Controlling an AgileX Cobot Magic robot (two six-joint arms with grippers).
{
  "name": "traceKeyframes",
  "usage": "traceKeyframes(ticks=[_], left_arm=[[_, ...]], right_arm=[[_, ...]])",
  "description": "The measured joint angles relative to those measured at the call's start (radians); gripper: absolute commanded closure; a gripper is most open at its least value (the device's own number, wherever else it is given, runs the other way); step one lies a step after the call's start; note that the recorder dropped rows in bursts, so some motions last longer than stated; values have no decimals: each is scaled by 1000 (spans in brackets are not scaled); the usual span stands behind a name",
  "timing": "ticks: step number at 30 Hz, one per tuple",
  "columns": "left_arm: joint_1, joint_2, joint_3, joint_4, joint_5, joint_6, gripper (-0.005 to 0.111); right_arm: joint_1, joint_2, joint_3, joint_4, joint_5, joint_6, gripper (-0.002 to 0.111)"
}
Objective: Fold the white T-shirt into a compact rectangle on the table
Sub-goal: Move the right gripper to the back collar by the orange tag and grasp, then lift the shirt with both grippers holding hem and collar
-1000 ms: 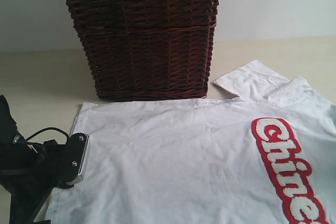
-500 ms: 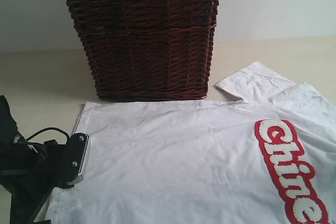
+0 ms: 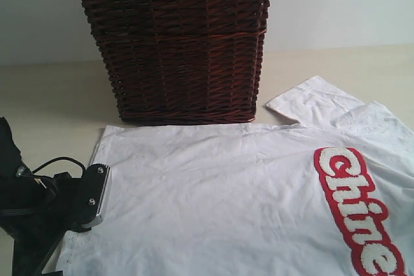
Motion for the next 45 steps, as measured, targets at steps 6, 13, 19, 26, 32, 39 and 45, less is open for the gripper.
traceKeyframes(ticks=[6, 13, 19, 26, 32, 39, 45], left_arm=[[0, 0, 0, 0, 0, 0, 13], [0, 0, 0, 0, 0, 0, 13], [0, 0, 0, -2, 0, 0, 13], [0, 0, 0, -34, 0, 0, 13], [0, 0, 0, -38, 0, 0, 13], [0, 0, 0, -38, 0, 0, 13], [0, 0, 0, -38, -2, 0, 13]], right_arm=[[0, -3, 1, 0, -1, 23, 108], [0, -5, 5, 0, -6, 34, 108], [0, -5, 5, 0, -7, 61, 108], [0, -5, 5, 0, -7, 65, 108], [0, -5, 5, 0, -7, 73, 108], [0, -5, 5, 0, -7, 79, 108], [0, -5, 5, 0, -7, 79, 108]])
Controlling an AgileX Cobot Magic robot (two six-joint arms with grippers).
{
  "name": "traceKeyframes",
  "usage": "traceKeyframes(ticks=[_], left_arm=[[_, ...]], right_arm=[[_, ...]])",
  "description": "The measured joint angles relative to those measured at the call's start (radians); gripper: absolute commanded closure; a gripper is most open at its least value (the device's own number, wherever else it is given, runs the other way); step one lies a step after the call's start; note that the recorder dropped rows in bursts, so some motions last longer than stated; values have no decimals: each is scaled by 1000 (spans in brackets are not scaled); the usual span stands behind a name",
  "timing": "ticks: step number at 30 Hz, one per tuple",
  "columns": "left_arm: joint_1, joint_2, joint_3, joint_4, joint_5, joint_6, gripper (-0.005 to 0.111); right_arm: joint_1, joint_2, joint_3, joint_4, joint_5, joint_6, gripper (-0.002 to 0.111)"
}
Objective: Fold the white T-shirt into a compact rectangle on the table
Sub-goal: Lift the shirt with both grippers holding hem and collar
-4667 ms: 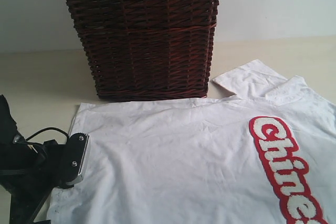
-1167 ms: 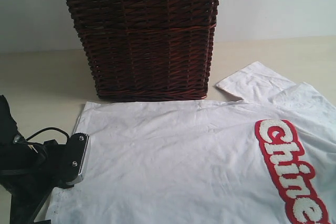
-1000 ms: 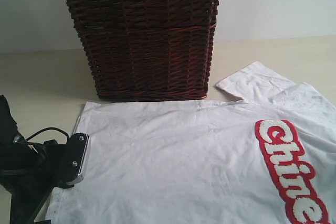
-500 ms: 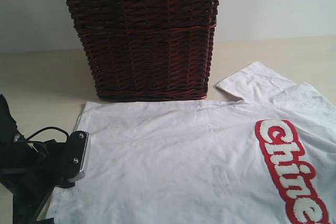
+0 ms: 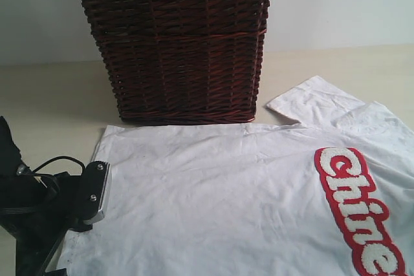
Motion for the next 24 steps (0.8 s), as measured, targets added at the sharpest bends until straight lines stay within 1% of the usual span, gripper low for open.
traceKeyframes(ticks=[16, 17, 21, 22, 24], left_arm=[[0, 0, 0, 0, -2, 0, 13], [0, 0, 0, 0, -2, 0, 16], [0, 3, 0, 0, -16, -4, 35], [0, 4, 0, -2, -23, -10, 38], [0, 4, 0, -2, -26, -15, 37]], right_arm=[[0, 0, 0, 0, 0, 0, 108], [0, 0, 0, 0, 0, 0, 108], [0, 0, 0, 0, 0, 1, 108], [0, 0, 0, 0, 0, 1, 108], [0, 0, 0, 0, 0, 4, 108]])
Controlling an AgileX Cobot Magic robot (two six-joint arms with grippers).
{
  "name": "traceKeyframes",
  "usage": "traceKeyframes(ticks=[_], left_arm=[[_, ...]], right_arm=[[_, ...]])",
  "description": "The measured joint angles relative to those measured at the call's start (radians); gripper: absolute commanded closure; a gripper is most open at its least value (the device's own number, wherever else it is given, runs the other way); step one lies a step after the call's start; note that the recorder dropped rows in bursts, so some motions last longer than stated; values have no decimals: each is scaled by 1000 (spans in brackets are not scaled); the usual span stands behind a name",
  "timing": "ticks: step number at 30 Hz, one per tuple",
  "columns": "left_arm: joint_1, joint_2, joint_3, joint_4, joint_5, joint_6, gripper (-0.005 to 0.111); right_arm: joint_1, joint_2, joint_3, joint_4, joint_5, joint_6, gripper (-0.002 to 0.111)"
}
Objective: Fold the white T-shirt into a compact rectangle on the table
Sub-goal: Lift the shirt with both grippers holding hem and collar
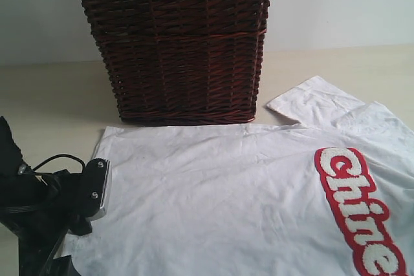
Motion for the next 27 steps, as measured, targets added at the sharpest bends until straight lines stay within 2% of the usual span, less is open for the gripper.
traceKeyframes(ticks=[6, 18, 21, 27], left_arm=[[0, 28, -2, -2, -2, -24, 36], [-7, 109, -69, 77, -51, -202, 39], [-7, 109, -71, 78, -53, -215, 51], [-7, 117, -80, 78, -72, -248, 99]], right_arm=[[0, 0, 0, 0, 0, 4, 108], [0, 0, 0, -2, -2, 30, 108], [0, 0, 0, -2, -2, 30, 108], [0, -16, 6, -2, -13, 30, 108]])
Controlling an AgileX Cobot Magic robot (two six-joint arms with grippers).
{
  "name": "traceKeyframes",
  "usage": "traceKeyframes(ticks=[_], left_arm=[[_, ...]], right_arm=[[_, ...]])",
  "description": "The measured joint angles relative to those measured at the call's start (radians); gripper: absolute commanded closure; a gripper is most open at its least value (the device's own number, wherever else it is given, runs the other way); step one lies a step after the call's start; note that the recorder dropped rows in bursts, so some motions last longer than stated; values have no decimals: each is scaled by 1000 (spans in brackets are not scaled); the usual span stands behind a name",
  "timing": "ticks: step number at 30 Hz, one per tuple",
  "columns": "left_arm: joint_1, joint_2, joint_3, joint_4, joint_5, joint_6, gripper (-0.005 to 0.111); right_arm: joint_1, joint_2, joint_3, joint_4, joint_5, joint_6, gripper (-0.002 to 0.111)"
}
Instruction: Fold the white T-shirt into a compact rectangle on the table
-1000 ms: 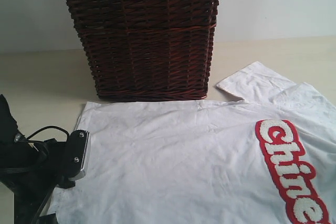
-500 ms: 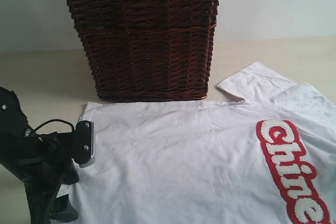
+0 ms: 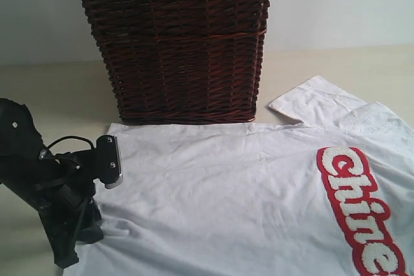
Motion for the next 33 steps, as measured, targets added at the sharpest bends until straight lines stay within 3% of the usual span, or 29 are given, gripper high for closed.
traceKeyframes(ticks=[1, 8, 12, 16, 20, 22, 27, 33], left_arm=[[0, 1, 0, 0, -4, -2, 107], [0, -6, -2, 12, -12, -44, 107], [-2, -54, 19, 158, 12, -184, 107], [-4, -180, 36, 381, 106, -368, 107], [-4, -387, -36, 500, 146, -504, 107], [-4, -479, -94, 526, 237, -549, 107], [-4, -632, -181, 562, 464, -569, 107], [-4, -797, -255, 662, 522, -525, 107]], right_arm=[[0, -8, 2, 0, -5, 0, 108], [0, -54, 21, -16, -25, 13, 108], [0, -133, 25, -22, -17, 14, 108], [2, -269, 26, -7, 29, 18, 108], [4, -440, 27, -3, 97, 18, 108], [4, -533, 27, -3, 124, 18, 108], [4, -801, 27, 76, 158, -71, 108], [4, -1047, 27, 348, 163, -203, 108]])
